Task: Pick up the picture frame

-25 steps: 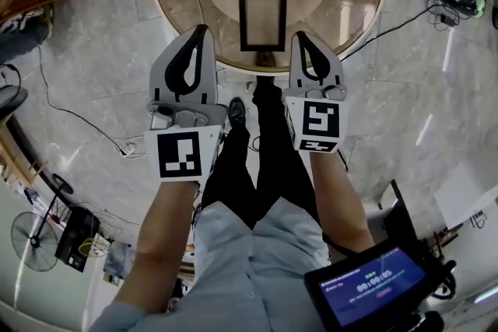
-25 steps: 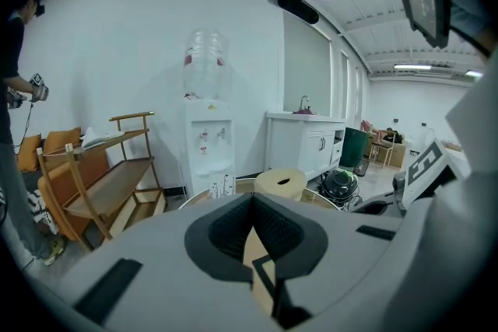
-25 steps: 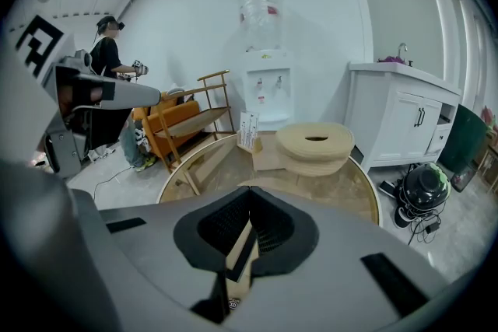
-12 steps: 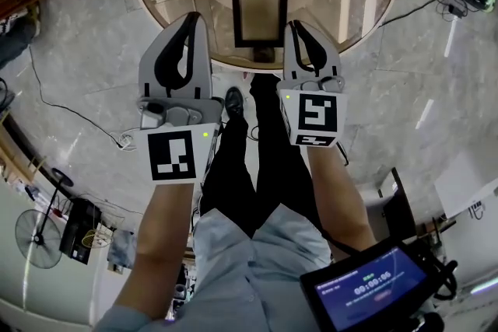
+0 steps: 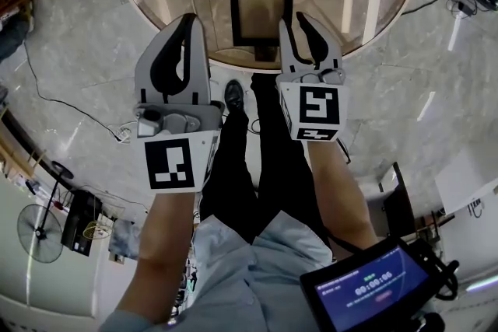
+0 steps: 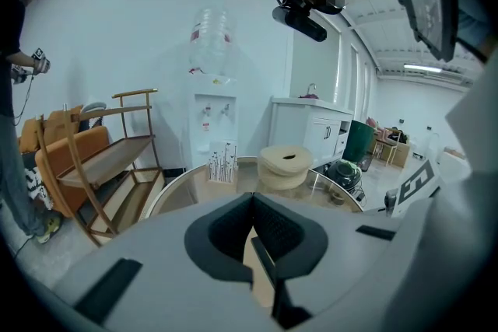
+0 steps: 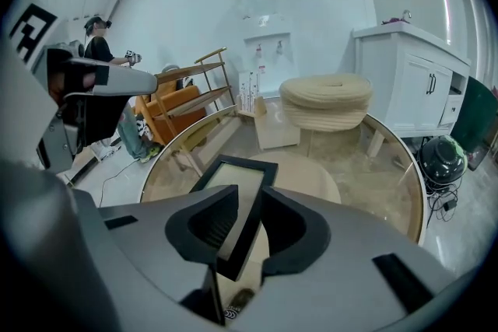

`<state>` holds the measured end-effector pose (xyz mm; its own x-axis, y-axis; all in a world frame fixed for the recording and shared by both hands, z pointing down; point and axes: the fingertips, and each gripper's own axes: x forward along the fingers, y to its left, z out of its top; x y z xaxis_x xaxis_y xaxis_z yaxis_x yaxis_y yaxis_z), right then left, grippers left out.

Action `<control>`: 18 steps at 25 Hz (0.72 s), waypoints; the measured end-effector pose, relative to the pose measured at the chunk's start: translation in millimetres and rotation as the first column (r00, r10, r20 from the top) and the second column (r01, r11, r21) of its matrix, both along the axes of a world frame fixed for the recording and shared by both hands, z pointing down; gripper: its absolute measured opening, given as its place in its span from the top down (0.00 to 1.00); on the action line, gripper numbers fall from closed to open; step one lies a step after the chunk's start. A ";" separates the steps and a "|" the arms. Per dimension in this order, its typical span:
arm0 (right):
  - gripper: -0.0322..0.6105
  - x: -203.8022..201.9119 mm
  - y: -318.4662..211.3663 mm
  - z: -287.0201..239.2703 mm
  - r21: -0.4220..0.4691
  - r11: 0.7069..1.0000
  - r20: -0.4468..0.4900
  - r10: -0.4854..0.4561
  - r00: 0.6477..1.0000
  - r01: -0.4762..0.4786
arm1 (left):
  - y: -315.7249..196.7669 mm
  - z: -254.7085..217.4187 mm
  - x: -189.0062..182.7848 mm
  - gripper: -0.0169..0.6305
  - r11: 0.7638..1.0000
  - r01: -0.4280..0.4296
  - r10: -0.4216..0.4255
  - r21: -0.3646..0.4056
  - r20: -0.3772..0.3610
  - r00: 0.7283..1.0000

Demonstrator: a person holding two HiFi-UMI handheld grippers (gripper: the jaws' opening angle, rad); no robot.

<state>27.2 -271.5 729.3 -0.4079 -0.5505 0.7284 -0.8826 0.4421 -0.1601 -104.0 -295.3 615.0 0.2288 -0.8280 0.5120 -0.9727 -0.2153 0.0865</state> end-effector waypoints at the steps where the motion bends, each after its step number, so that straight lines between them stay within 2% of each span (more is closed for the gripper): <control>1: 0.78 -1.6 0.9 4.0 -0.007 1.000 0.001 -0.004 1.000 0.005 | 0.2 3.2 -0.3 0.96 1.000 0.000 0.000 -0.005 0.000 1.000; 6: 0.73 -3.7 5.5 23.5 -0.033 0.999 -0.011 -0.005 1.000 0.005 | 1.1 17.0 -2.3 0.96 1.000 0.003 -0.003 -0.022 -0.004 1.000; 13: 0.72 -5.4 1.0 40.2 -0.044 0.999 -0.024 0.000 1.000 -0.001 | 4.2 33.3 -12.7 0.96 0.999 0.007 -0.007 -0.043 0.007 1.000; 18: 0.72 -5.0 0.3 42.5 -0.049 0.999 0.008 0.022 1.000 -0.022 | 5.3 37.5 -13.0 0.96 0.999 0.005 -0.005 -0.035 0.012 1.000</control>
